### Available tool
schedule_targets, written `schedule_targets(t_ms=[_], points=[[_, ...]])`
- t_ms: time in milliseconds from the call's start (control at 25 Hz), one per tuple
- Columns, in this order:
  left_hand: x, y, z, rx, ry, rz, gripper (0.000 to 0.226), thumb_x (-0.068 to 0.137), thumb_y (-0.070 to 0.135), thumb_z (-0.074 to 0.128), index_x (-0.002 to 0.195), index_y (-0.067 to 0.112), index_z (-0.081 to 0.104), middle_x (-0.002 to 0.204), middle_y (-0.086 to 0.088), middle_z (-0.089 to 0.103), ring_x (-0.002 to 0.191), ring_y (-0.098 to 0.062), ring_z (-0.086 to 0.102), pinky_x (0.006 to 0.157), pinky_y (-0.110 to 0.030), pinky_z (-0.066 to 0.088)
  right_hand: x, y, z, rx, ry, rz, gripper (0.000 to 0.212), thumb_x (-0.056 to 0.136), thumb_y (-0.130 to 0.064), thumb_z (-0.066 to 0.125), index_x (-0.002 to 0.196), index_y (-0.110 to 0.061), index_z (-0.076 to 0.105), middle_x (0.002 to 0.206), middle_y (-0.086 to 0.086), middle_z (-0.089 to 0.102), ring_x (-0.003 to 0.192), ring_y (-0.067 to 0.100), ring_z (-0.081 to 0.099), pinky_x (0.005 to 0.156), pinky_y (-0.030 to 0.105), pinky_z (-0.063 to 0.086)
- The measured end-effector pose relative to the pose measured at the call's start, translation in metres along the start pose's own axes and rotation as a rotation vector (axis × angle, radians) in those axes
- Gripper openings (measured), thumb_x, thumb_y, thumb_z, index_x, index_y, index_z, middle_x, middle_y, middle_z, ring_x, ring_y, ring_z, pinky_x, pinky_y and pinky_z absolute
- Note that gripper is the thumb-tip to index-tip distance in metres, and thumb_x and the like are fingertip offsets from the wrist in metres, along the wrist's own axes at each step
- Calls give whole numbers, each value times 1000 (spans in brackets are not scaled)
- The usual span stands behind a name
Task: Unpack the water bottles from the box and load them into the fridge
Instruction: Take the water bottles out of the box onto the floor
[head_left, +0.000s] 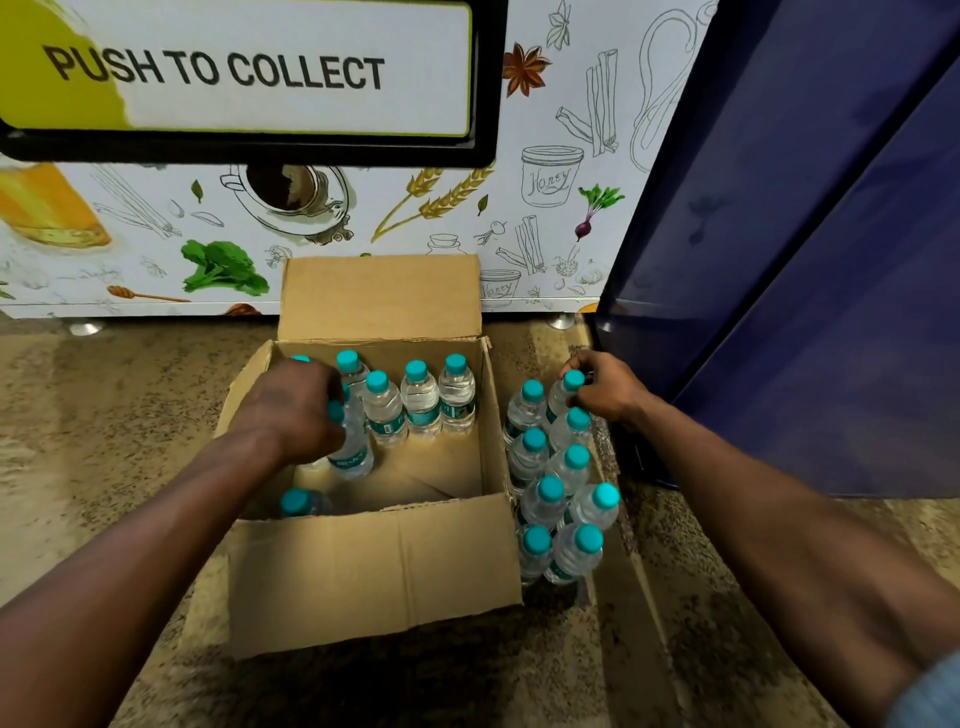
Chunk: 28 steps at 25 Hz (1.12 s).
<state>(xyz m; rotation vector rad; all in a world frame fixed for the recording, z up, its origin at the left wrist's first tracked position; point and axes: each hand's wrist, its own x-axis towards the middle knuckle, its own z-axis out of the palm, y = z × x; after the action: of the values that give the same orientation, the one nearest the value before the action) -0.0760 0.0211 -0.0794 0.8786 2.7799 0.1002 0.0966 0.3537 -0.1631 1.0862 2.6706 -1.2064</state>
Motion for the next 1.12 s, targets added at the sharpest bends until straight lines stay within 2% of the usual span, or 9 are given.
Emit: schedule_targets(t_ms=[120,200,360,440,560,680,800,920,1120], points=[[-4,9,-2,-33,32,55,41,74,24,85,111,22,68,111,-3,70,101,-20,64,88,-35,56,1,-5,-5,64,-20,31,38,78,3,71,97,-29,65,108,1,68,106,20,65,91,41,58],[-6,12,-3,-87,71,90,39,74,30,85,109,23,68,109,-3,70,98,-20,64,85,-37,57,-3,-13,-10,63,18,23,39,77,-4,74,106,-30,67,113,0,66,105,20,63,91,38,56],[-10,25,-9,-217,221,267,36,81,52,74,99,22,66,90,3,65,79,-15,59,67,-35,52,-30,-52,-12,67,353,-223,43,76,-14,79,116,-24,69,118,-7,58,113,16,57,97,30,48],[-13,36,-15,-273,287,357,40,82,61,68,93,22,63,83,6,61,74,-14,57,63,-37,51,-53,-77,-6,169,287,-374,46,77,-15,81,120,-25,67,121,-10,60,116,8,56,98,29,48],[-19,57,-22,-393,345,440,45,80,67,65,90,24,64,78,9,62,72,-11,57,63,-41,53,-89,-113,14,180,-2,-538,57,76,-27,86,128,-26,62,124,-12,64,117,5,59,97,33,53],[-28,77,-28,-518,376,503,49,78,69,65,87,21,66,74,7,63,68,-11,58,62,-43,52,-111,-127,27,185,3,-657,55,74,-31,89,122,-20,65,109,-8,70,102,11,67,84,41,57],[-33,86,-32,-679,308,563,46,81,63,66,92,19,69,78,7,66,69,-12,63,63,-43,54,-124,-123,20,206,144,-641,54,76,-36,86,122,-18,66,111,-3,65,103,12,63,83,38,56],[-31,80,-29,-796,217,585,33,95,47,60,108,18,67,86,5,69,69,-13,69,64,-42,57,-135,-113,11,234,152,-529,55,76,-40,85,124,-22,64,117,-7,64,108,8,62,91,37,57],[-21,55,-5,-378,27,516,39,94,45,62,126,22,61,103,2,70,84,-12,67,78,-39,56,-162,-91,2,183,373,-389,50,68,-61,84,100,-26,69,96,-7,67,87,12,66,74,42,57]])
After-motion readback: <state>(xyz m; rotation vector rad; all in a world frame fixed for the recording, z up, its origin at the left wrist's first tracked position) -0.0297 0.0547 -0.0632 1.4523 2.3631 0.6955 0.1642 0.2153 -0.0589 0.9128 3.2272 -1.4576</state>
